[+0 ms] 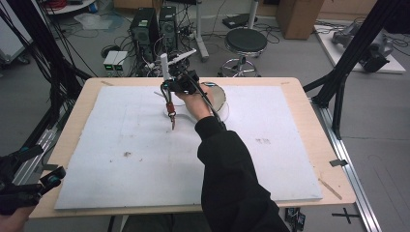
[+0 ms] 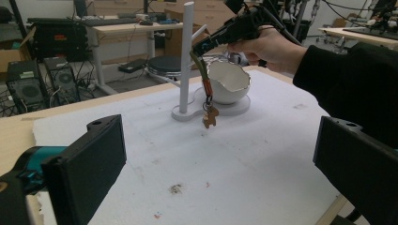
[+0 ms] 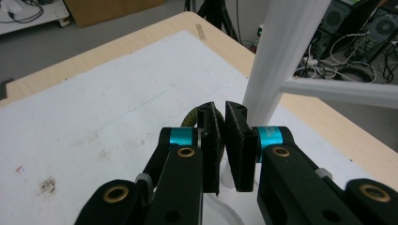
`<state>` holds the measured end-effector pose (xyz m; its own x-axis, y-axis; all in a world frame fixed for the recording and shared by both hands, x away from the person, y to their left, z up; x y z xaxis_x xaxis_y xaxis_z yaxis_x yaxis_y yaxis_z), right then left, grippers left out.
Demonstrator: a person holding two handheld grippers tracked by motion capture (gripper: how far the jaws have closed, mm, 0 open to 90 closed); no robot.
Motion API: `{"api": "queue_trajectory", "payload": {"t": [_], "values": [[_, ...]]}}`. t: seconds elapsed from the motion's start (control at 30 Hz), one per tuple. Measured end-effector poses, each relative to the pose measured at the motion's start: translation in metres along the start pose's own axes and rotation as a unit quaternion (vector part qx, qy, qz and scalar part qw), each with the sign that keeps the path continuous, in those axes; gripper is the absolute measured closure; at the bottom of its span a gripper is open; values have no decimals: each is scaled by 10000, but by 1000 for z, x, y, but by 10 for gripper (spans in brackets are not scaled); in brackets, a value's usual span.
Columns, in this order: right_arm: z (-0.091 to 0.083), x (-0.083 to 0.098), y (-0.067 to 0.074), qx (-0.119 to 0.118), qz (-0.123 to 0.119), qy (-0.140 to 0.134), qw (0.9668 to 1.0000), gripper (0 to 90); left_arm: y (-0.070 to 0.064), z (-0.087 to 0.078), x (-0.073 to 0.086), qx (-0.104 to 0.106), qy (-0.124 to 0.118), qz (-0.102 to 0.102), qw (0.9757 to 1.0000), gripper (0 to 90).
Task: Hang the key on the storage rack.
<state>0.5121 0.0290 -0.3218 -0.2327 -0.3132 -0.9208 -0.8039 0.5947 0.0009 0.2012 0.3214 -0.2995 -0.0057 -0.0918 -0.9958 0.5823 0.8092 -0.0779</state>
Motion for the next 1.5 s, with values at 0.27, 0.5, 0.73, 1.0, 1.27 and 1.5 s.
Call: {"api": "queue_trajectory", "payload": {"t": [0.27,0.5,0.73,1.0,1.27,1.5], "values": [[0,2,-4,42,69,38,10000,848,-2,0,-2,59,-80,-60,9999,32],[-3,1,-3,-50,162,-64,9998,801,-1,-2,-3,28,-71,-16,10000,32],[-9,0,-6,21,290,-78,9995,648,0,-1,-1,21,-21,31,10000,32],[-22,-2,-8,-263,767,-119,9966,129,0,-2,-3,0,-46,81,10000,32],[-55,-9,-3,-465,534,-589,9958,99,-6,7,-5,155,-81,141,9997,32],[-78,-1,-8,-585,451,-632,9953,98,-4,17,-4,185,-61,97,9998,32]]}}
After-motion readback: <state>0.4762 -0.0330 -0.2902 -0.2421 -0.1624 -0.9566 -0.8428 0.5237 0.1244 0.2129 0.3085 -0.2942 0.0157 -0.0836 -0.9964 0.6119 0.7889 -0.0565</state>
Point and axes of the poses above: each handheld gripper's, and its own axes: z roughly forward along the jaws, x roughly out of its underside, y roughly to its left, the point moved 5 cm from there along z, roughly forward along the jaws, and after that the axes turned 13 degrees about -y, right-handed, at the moved point
